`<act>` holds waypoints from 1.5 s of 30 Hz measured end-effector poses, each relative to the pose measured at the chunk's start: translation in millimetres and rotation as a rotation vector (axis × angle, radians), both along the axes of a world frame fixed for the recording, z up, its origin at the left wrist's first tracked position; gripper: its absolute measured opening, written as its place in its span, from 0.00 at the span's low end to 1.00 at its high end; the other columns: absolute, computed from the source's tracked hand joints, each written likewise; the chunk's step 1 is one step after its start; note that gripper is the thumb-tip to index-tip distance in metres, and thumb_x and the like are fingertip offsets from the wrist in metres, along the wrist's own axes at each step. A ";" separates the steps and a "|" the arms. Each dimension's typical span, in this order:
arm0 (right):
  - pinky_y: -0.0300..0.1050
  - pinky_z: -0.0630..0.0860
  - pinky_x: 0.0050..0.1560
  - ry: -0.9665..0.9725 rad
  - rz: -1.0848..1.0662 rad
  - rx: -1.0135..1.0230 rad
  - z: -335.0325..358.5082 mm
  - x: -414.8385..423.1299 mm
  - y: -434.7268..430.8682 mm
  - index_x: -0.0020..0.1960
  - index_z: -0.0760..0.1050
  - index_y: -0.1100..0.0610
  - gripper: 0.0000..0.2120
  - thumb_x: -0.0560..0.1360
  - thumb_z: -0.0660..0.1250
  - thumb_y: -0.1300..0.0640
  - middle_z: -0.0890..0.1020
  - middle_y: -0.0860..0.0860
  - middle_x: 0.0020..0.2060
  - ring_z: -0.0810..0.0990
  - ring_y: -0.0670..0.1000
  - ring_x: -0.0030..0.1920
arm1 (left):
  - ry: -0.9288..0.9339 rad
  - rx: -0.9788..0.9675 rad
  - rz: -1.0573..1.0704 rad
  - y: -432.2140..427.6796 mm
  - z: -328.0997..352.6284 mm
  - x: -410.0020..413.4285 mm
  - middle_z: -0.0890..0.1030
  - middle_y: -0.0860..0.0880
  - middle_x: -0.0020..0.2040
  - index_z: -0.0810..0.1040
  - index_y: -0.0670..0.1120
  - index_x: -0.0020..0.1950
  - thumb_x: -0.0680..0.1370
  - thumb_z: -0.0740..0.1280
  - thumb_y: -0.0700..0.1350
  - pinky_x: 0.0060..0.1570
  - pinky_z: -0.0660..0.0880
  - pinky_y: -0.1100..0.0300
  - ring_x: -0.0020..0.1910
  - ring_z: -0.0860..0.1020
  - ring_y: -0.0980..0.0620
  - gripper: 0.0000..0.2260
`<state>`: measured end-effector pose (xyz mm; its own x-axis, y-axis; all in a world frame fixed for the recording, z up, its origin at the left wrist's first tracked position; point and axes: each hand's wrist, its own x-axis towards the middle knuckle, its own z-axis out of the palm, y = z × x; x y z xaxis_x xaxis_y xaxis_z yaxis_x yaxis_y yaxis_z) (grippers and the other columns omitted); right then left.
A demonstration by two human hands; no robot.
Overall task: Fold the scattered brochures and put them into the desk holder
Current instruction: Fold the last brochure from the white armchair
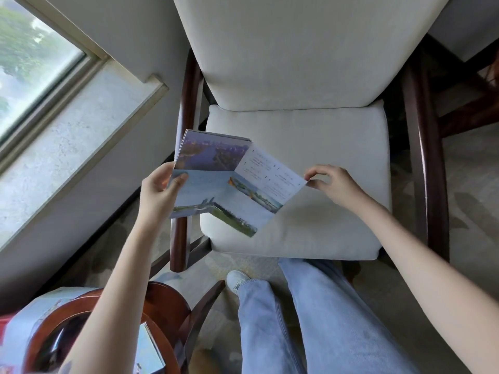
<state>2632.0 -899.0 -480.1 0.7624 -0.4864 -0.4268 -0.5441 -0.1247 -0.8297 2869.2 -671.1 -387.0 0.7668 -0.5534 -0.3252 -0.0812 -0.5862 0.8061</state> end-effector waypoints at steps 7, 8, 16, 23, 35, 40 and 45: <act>0.28 0.62 0.64 -0.253 0.021 -0.012 37.7 32.9 24.0 0.44 0.79 0.56 0.06 0.71 0.70 0.66 0.78 0.50 0.54 0.74 0.44 0.58 | 0.071 0.033 0.030 -7.6 -20.6 -17.6 0.80 0.65 0.39 0.76 0.50 0.51 0.74 0.69 0.36 0.41 0.71 0.79 0.38 0.76 0.74 0.11; 0.27 0.59 0.65 -0.282 0.027 -0.042 42.3 40.0 25.3 0.45 0.79 0.58 0.04 0.71 0.70 0.65 0.75 0.50 0.58 0.72 0.44 0.61 | 0.089 0.032 0.027 -9.2 -21.7 -21.3 0.79 0.64 0.41 0.77 0.51 0.52 0.74 0.69 0.37 0.41 0.71 0.78 0.38 0.76 0.75 0.11; 0.24 0.60 0.64 -0.308 -0.002 0.010 46.0 77.6 33.5 0.48 0.73 0.57 0.06 0.74 0.68 0.63 0.77 0.54 0.62 0.68 0.43 0.65 | 0.299 -0.048 -0.143 -17.1 -26.6 -48.1 0.84 0.61 0.39 0.81 0.56 0.45 0.78 0.63 0.37 0.40 0.73 0.74 0.39 0.80 0.66 0.14; 0.30 0.71 0.42 -0.211 -0.146 0.088 35.6 76.3 39.0 0.48 0.69 0.53 0.14 0.70 0.73 0.61 0.77 0.44 0.39 0.75 0.47 0.35 | 0.406 -0.038 -0.114 -10.3 -33.1 -60.8 0.82 0.59 0.34 0.81 0.52 0.40 0.80 0.60 0.47 0.38 0.71 0.75 0.34 0.79 0.65 0.13; 0.43 0.73 0.46 0.119 0.340 -0.010 43.3 83.4 45.3 0.48 0.74 0.49 0.04 0.74 0.67 0.53 0.77 0.43 0.39 0.77 0.46 0.39 | 0.179 0.121 -0.078 25.8 -26.4 -55.5 0.83 0.53 0.45 0.80 0.49 0.54 0.77 0.66 0.40 0.45 0.75 0.72 0.44 0.80 0.63 0.08; 0.32 0.75 0.28 0.107 0.481 0.010 67.4 100.8 78.8 0.40 0.72 0.41 0.11 0.75 0.67 0.57 0.78 0.42 0.38 0.74 0.37 0.24 | 0.134 0.124 -0.002 77.1 1.3 -46.7 0.83 0.54 0.44 0.81 0.49 0.52 0.76 0.68 0.43 0.49 0.76 0.66 0.46 0.81 0.61 0.06; 0.31 0.70 0.26 0.044 0.576 -0.015 88.5 133.6 137.4 0.45 0.75 0.46 0.04 0.75 0.66 0.55 0.79 0.44 0.39 0.79 0.42 0.37 | 0.069 0.176 0.116 166.3 21.2 -48.5 0.84 0.52 0.42 0.81 0.47 0.47 0.76 0.68 0.47 0.46 0.76 0.61 0.43 0.81 0.57 0.05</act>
